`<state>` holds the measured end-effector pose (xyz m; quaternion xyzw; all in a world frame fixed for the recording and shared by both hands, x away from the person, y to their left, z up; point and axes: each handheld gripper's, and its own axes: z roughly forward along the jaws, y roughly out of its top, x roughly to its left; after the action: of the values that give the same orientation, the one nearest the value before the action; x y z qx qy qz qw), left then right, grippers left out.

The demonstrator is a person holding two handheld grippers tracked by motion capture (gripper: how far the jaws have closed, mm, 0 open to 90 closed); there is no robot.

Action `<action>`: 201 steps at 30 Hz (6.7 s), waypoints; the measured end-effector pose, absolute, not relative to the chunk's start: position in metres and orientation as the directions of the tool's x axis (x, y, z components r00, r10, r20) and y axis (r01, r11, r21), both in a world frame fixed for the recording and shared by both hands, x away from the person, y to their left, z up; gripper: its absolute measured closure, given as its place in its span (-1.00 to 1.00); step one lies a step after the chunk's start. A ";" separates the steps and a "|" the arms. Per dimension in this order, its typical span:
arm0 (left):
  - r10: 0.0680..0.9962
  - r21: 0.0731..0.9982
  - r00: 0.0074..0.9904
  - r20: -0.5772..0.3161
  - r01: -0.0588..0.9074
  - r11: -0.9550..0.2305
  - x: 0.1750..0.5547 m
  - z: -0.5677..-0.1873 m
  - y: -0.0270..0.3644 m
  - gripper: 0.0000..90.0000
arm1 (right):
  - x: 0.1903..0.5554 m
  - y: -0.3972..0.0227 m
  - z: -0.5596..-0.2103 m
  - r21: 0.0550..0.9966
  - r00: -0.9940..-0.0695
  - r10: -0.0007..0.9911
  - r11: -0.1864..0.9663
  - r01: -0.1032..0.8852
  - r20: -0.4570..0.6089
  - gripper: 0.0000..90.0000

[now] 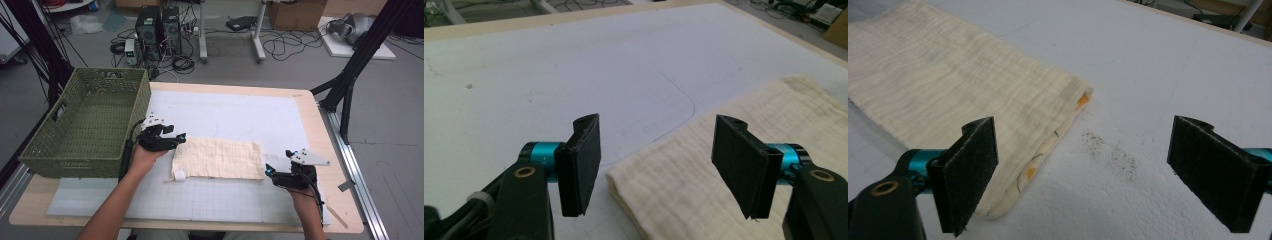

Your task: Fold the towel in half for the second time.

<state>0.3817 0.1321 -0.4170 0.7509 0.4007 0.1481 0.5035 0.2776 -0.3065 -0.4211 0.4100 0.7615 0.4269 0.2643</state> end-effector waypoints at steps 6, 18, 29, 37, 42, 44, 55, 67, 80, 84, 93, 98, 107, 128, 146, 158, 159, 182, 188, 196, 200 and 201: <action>0.765 0.846 0.620 -0.177 0.493 -0.204 0.395 -0.428 0.129 -0.03 | 0.278 -0.307 -0.422 0.865 -0.526 0.849 0.302 0.400 -0.052 -0.73; 0.760 0.773 0.636 -0.135 0.548 -0.321 0.403 -0.447 0.128 0.21 | 0.279 -0.306 -0.424 0.861 -0.533 0.845 0.304 0.408 -0.046 -0.73; 0.724 0.772 0.684 -0.089 0.507 -0.384 0.399 -0.446 0.126 0.63 | 0.279 -0.306 -0.425 0.857 -0.535 0.844 0.303 0.416 -0.039 -0.73; 0.728 0.785 0.682 -0.072 0.489 -0.380 0.395 -0.446 0.124 0.86 | 0.284 -0.305 -0.425 0.860 -0.534 0.845 0.298 0.415 -0.035 -0.73; 0.726 0.816 0.680 -0.100 0.473 -0.331 0.394 -0.440 0.128 0.86 | 0.295 -0.301 -0.423 0.853 -0.542 0.840 0.295 0.431 -0.016 -0.73; 0.727 0.823 0.677 -0.116 0.475 -0.312 0.393 -0.439 0.130 0.86 | 0.303 -0.300 -0.423 0.842 -0.545 0.838 0.301 0.447 -0.011 -0.73; 0.719 0.828 0.685 -0.121 0.469 -0.308 0.391 -0.436 0.130 0.86 | 0.355 -0.284 -0.418 0.802 -0.549 0.836 0.318 0.506 0.015 -0.59; 0.723 0.821 0.680 -0.125 0.480 -0.309 0.390 -0.435 0.131 0.85 | 0.393 -0.262 -0.433 0.736 -0.618 0.786 0.416 0.534 0.003 0.08; 0.730 0.809 0.671 -0.133 0.499 -0.311 0.390 -0.438 0.131 0.85 | 0.393 -0.258 -0.439 0.693 -0.661 0.749 0.453 0.560 0.044 0.87; 0.746 0.836 0.655 -0.118 0.471 -0.282 0.389 -0.435 0.131 0.86 | 0.393 -0.258 -0.437 0.712 -0.648 0.761 0.458 0.533 -0.004 0.87; 0.728 0.872 0.677 -0.109 0.416 -0.257 0.383 -0.426 0.133 0.86 | 0.382 -0.258 -0.424 0.776 -0.641 0.763 0.454 0.437 -0.085 0.87; 0.727 0.886 0.676 -0.125 0.405 -0.225 0.377 -0.427 0.136 0.85 | 0.376 -0.261 -0.423 0.793 -0.641 0.764 0.434 0.427 -0.073 0.87; 0.714 0.893 0.688 -0.127 0.393 -0.220 0.366 -0.428 0.139 0.85 | 0.368 -0.260 -0.420 0.802 -0.657 0.748 0.447 0.397 -0.092 0.87; 0.684 0.901 0.723 -0.095 0.355 -0.250 0.338 -0.430 0.142 0.83 | 0.335 -0.262 -0.417 0.837 -0.706 0.697 0.457 0.301 -0.126 0.87; 0.652 0.885 0.754 -0.081 0.356 -0.301 0.312 -0.443 0.149 0.82 | 0.302 -0.269 -0.430 0.845 -0.732 0.672 0.453 0.284 -0.114 0.86; 0.669 0.923 0.726 -0.159 0.350 -0.162 0.304 -0.422 0.157 -0.02 | 0.286 -0.275 -0.433 0.832 -0.745 0.653 0.484 0.272 -0.136 0.86; 0.666 0.927 0.729 -0.161 0.343 -0.151 0.304 -0.418 0.157 -0.03 | 0.286 -0.275 -0.433 0.829 -0.746 0.651 0.489 0.272 -0.140 0.86; 0.652 0.837 0.748 -0.121 0.430 -0.339 0.310 -0.449 0.127 0.47 | 0.288 -0.285 -0.426 0.867 -0.603 0.798 0.303 0.396 -0.004 0.10; 0.649 0.835 0.751 -0.118 0.429 -0.344 0.310 -0.449 0.128 0.47 | 0.304 -0.273 -0.443 0.773 -0.618 0.783 0.350 0.529 0.069 0.65; 0.642 0.836 0.759 -0.106 0.417 -0.356 0.308 -0.449 0.127 0.47 | 0.307 -0.273 -0.428 0.819 -0.595 0.803 0.364 0.443 -0.035 0.85; 0.639 0.833 0.763 -0.093 0.412 -0.370 0.308 -0.449 0.126 0.47 | 0.313 -0.265 -0.432 0.794 -0.589 0.798 0.437 0.423 -0.125 0.83; 0.639 0.833 0.764 -0.093 0.411 -0.371 0.308 -0.449 0.126 0.47 | 0.314 -0.263 -0.435 0.777 -0.590 0.792 0.466 0.422 -0.155 0.82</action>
<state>0.3079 0.1262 -0.4493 0.8186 0.3207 0.1235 0.4601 0.3144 -0.2633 -0.4355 0.3719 0.8164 0.3584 0.2582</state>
